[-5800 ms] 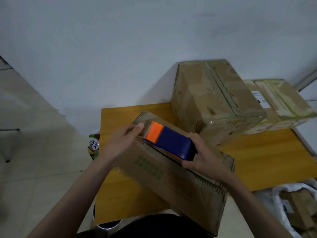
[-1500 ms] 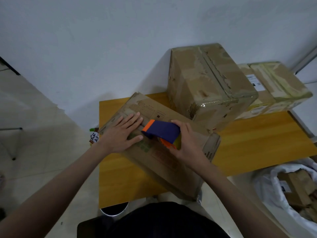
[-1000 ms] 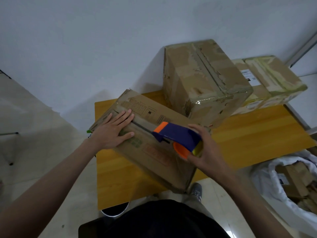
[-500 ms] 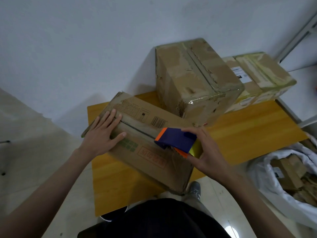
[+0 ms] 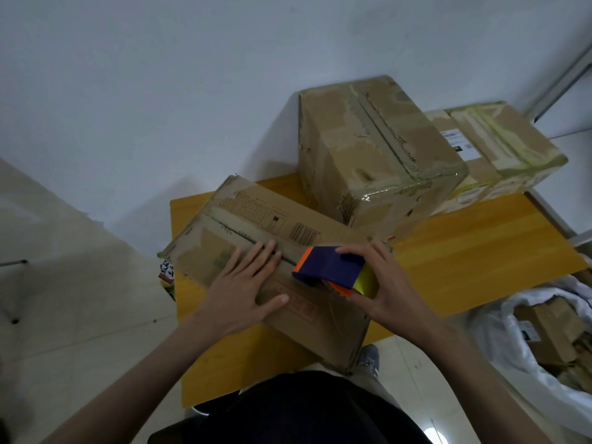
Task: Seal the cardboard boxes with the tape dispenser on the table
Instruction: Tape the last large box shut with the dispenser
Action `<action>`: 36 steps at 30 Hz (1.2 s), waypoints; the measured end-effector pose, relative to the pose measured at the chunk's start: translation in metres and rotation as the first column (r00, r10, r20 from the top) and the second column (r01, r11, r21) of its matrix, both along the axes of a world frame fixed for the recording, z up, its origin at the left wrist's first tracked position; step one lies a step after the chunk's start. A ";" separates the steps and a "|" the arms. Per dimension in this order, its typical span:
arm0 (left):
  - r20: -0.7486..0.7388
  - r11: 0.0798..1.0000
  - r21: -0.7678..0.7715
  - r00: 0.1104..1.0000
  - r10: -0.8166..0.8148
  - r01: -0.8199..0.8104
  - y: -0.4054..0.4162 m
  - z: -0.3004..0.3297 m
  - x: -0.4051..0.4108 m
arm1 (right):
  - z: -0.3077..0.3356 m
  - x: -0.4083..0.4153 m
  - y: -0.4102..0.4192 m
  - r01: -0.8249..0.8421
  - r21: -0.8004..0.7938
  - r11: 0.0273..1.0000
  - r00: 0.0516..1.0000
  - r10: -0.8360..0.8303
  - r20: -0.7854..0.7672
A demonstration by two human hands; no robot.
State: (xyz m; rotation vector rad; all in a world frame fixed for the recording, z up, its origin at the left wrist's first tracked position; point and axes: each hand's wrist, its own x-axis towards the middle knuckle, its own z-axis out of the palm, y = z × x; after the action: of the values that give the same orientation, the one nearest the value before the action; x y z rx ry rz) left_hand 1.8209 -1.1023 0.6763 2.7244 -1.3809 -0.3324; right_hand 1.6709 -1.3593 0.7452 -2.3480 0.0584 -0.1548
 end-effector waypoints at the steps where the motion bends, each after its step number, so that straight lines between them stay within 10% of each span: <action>1: -0.008 1.000 -0.005 1.000 0.015 -0.015 -0.002 0.000 -0.001 | 0.000 0.000 0.000 -0.002 -0.002 1.000 1.000 0.002 0.002; 36: 0.026 0.998 -0.055 0.999 0.040 -0.039 0.015 0.001 0.082 | -0.017 0.047 0.023 0.057 0.086 0.995 0.995 -0.064 0.073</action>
State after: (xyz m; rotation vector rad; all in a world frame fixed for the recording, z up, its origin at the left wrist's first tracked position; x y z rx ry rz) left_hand 1.9026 -1.0875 0.6774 2.7178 -1.3205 -0.2533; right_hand 1.7174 -1.3359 0.7282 -2.2551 0.0973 -0.2654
